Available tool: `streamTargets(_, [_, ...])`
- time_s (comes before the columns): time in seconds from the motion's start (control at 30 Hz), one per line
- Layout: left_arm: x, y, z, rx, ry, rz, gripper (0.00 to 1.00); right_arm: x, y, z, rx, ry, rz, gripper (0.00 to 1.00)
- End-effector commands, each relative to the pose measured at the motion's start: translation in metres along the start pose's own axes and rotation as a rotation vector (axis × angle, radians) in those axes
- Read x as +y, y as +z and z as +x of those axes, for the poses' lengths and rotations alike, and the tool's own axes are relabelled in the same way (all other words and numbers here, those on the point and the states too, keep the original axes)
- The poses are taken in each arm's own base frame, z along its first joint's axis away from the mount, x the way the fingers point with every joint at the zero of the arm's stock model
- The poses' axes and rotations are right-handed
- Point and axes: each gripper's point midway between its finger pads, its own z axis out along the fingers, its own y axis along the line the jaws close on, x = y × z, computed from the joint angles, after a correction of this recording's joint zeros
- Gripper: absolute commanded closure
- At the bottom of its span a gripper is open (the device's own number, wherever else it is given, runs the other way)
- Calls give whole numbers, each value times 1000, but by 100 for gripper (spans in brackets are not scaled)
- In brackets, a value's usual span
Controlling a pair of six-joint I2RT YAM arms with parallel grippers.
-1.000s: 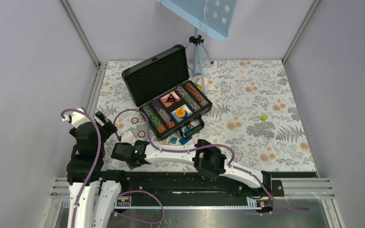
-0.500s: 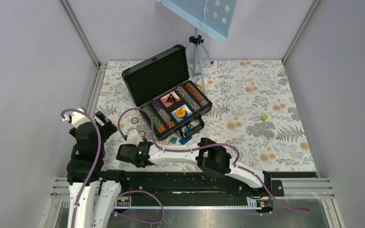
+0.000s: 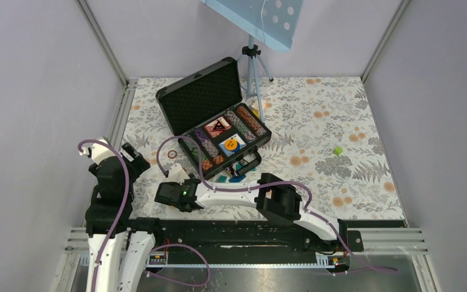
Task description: Pack up texas hold em set
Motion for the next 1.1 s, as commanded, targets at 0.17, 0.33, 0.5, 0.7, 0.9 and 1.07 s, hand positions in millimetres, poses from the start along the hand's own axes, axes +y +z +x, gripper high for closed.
streamTargets(0.17, [-1,-3,-12,-52,-25,6,22,12,-40,-47,-110,48,-152,35])
streamTargets(0.33, [-1,-3,-12,-51,-24,5,22,28,-35,-39,-73,33,-216,29])
streamTargets(0.5, [-1,-2,-12,-52,-23,6,21,38,-21,-21,-16,28,-235,24])
streamTargets(0.7, [-2,-2,-11,-48,-20,8,22,39,-5,-8,22,11,-200,26])
streamTargets(0.9, [-2,-2,-12,-50,-21,9,21,36,8,2,57,-20,-150,31])
streamTargets(1.07, [-2,-3,-12,-53,-22,11,21,29,11,11,73,-19,-128,35])
